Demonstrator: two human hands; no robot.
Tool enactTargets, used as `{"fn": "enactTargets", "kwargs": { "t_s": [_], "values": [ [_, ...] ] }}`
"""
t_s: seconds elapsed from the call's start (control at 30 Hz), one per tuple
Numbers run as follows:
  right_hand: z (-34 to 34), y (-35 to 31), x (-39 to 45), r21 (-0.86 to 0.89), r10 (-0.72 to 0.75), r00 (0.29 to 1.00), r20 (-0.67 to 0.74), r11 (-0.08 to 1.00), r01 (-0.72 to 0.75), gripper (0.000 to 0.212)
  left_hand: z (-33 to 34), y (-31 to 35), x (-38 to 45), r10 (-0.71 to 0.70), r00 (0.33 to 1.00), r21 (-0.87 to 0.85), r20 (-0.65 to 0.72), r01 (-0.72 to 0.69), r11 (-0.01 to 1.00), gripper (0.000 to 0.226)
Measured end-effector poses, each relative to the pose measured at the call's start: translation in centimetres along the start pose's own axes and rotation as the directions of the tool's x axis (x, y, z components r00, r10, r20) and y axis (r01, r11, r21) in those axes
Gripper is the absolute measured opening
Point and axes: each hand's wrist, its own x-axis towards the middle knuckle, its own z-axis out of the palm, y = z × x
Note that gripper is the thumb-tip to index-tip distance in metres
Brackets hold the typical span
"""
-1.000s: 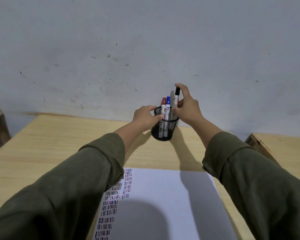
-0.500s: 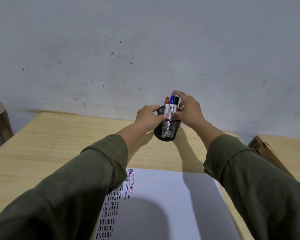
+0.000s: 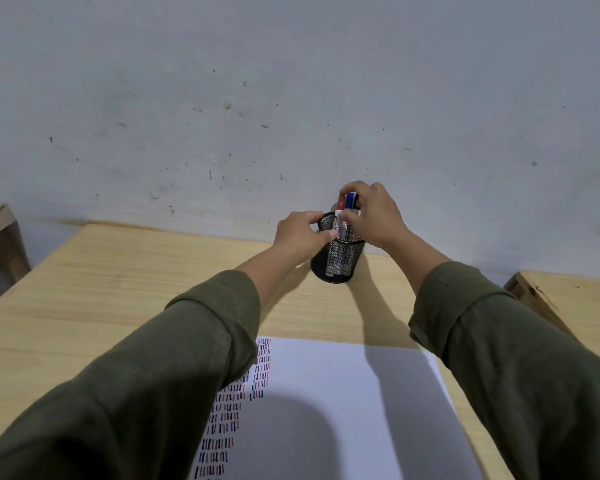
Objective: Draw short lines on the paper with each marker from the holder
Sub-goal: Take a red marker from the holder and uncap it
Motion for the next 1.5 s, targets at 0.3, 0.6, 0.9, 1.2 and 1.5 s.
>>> {"fn": "enactTargets", "kwargs": {
  "t_s": [0.3, 0.6, 0.9, 1.2, 1.5],
  "values": [
    [-0.3, -1.2, -2.0, 0.339, 0.051, 0.993, -0.109, 0.941, -0.012, 0.041, -1.3, -0.4, -0.3, 0.004, 0.996, -0.038, -0.093, -0.007, 0.999, 0.060],
    [-6.3, -5.5, -3.2, 0.637, 0.098, 0.954, -0.282, 0.763, 0.110, 0.048, -5.1, 4.2, -2.5, 0.108, 0.964, -0.246, -0.243, -0.169, 0.954, 0.032],
    [-6.4, -7.9, -12.0, 0.778, 0.001, 1.000, -0.023, 0.628, 0.017, 0.041, -5.7, 6.3, -10.0, 0.139, 0.990, -0.513, 0.010, -0.114, 0.851, 0.032],
    [-6.8, -8.9, -19.2, 0.754, 0.011, 0.988, 0.152, 0.645, -0.123, 0.036, -5.7, 4.1, -15.8, -0.232, 0.964, -0.768, -0.131, 0.049, 0.639, 0.007],
    [-5.7, -10.8, -22.2, 0.950, 0.052, 0.996, 0.076, 0.301, -0.089, 0.022, -6.4, 4.2, -19.1, -0.360, 0.912, -0.839, -0.198, 0.033, 0.543, 0.024]
  ]
}}
